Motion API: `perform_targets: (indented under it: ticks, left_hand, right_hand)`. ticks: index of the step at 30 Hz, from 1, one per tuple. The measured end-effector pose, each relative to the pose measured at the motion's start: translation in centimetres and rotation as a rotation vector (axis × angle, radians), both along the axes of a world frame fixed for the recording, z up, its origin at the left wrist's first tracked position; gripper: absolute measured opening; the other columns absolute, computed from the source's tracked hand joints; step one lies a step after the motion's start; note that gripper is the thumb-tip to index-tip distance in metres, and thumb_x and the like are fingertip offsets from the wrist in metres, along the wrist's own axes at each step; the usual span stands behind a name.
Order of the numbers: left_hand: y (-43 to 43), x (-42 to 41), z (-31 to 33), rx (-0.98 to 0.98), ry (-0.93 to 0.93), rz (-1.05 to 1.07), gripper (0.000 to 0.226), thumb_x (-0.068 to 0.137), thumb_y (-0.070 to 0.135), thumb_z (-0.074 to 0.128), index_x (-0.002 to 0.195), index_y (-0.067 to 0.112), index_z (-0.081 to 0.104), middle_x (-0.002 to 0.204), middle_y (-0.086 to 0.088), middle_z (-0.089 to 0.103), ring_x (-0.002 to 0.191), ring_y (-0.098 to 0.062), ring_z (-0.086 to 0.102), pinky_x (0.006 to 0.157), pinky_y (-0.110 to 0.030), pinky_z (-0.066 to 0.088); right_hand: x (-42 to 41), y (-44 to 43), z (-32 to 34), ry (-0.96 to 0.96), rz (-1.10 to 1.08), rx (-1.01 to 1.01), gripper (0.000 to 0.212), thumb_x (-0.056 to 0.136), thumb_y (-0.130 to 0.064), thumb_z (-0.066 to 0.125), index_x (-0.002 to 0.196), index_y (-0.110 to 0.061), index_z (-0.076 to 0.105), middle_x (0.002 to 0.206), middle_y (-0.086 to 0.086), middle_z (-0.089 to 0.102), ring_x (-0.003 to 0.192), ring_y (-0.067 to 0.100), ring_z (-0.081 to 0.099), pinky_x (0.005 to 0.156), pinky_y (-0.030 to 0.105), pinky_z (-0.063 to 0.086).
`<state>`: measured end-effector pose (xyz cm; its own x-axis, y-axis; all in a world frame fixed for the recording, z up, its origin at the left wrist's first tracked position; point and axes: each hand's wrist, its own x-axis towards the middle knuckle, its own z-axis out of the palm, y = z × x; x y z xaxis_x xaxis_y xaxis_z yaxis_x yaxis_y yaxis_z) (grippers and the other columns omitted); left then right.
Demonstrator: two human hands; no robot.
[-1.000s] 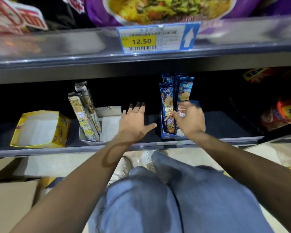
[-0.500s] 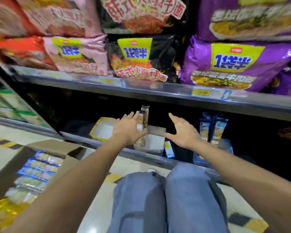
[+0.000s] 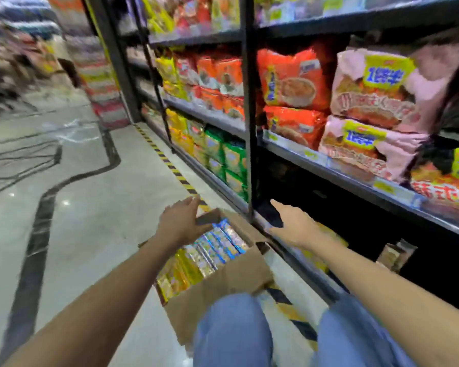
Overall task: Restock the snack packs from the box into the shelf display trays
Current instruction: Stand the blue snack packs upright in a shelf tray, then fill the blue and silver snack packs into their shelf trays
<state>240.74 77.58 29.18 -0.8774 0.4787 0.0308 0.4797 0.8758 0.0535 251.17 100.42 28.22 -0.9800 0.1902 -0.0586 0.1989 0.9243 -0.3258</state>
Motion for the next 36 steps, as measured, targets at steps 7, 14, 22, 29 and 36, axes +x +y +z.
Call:
perform_targets:
  ticks: [7,14,22,29,36]
  left_hand:
    - [-11.9,-2.6,-3.2,0.042,-0.072,0.271,0.087,0.084,0.06,0.054,0.15,0.018,0.016,0.155,-0.004,0.026,0.14,-0.023,0.029,0.111,-0.038,0.031]
    - [-16.0,-4.4,-12.8,0.091,-0.159,0.39,0.085,0.084,0.06,0.053,0.149,0.017,0.019,0.151,-0.004,0.034,0.137,-0.023,0.035,0.106,-0.038,0.036]
    - [-14.4,-8.6,-25.4,0.097,-0.292,0.424,0.08,0.083,0.056,0.058,0.146,0.018,0.027,0.146,-0.005,0.042,0.131,-0.026,0.042,0.101,-0.04,0.041]
    - [-12.5,-12.6,-33.6,0.001,-0.308,0.531,0.074,0.084,0.062,0.052,0.141,0.019,0.035,0.131,-0.01,0.053,0.116,-0.03,0.049,0.087,-0.042,0.049]
    - [-11.8,-13.5,-36.9,0.015,-0.256,0.744,0.068,0.083,0.062,0.055,0.125,0.01,0.049,0.124,-0.012,0.048,0.114,-0.029,0.049,0.089,-0.041,0.045]
  right_hand:
    - [-9.3,-10.9,-2.5,-0.028,0.238,0.021,0.073,0.088,-0.047,0.055,0.148,-0.019,0.024,0.145,0.005,0.043,0.132,0.025,0.041,0.1,0.035,0.038]
    - [-15.7,-16.6,-10.7,-0.178,0.321,-0.026,0.074,0.09,-0.042,0.055,0.15,-0.017,0.019,0.15,0.005,0.036,0.138,0.024,0.034,0.107,0.036,0.033]
    - [-21.8,-17.5,-22.0,-0.333,0.331,0.014,0.065,0.091,-0.038,0.057,0.144,-0.014,0.03,0.143,0.013,0.044,0.132,0.033,0.04,0.103,0.041,0.036]
    - [-24.9,-17.4,-30.8,-0.418,0.315,-0.017,0.059,0.089,-0.04,0.058,0.137,-0.012,0.04,0.136,0.015,0.05,0.125,0.032,0.046,0.099,0.04,0.042]
    - [-26.7,-19.8,-36.3,-0.413,0.251,-0.037,0.039,0.088,-0.04,0.06,0.106,-0.006,0.056,0.116,0.015,0.056,0.105,0.031,0.054,0.081,0.038,0.045]
